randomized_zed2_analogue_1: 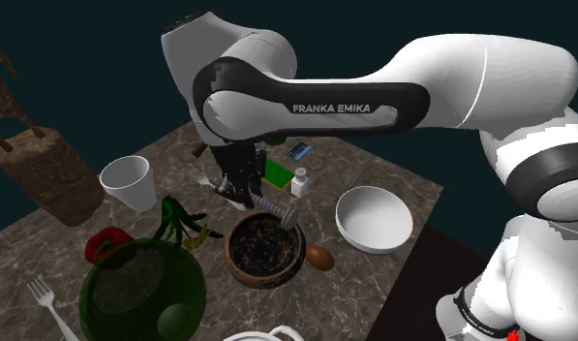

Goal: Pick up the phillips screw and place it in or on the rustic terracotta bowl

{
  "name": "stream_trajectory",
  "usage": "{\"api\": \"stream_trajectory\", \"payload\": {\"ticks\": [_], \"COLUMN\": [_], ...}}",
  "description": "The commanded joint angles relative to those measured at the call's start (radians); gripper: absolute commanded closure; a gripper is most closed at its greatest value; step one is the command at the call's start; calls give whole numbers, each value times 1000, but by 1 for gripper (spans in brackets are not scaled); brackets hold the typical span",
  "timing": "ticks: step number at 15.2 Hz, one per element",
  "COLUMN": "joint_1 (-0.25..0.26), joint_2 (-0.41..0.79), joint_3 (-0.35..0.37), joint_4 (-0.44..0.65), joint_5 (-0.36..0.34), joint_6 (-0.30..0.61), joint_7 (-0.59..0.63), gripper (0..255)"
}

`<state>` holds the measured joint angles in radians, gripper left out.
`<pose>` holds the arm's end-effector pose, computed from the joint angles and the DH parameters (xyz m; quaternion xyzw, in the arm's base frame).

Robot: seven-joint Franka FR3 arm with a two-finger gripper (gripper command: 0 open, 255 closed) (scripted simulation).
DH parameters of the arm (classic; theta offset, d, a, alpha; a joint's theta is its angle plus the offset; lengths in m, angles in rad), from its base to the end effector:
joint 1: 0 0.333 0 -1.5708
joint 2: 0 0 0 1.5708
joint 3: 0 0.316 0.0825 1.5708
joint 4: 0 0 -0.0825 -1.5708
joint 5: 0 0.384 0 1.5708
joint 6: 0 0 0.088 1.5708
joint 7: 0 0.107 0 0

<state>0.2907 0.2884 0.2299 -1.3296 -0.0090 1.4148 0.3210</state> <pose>0.5479 0.2895 0.5581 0.9900 0.0975 -0.1007 0.0141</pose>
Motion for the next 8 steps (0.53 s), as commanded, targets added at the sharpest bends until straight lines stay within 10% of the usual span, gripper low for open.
{"api": "stream_trajectory", "payload": {"ticks": [1, 8], "joint_1": [22, 27], "joint_2": [-35, -60], "joint_3": [16, 21], "joint_4": [-49, -166], "joint_5": [11, 18], "joint_6": [17, 109], "joint_7": [40, 51], "gripper": [255, 255]}}
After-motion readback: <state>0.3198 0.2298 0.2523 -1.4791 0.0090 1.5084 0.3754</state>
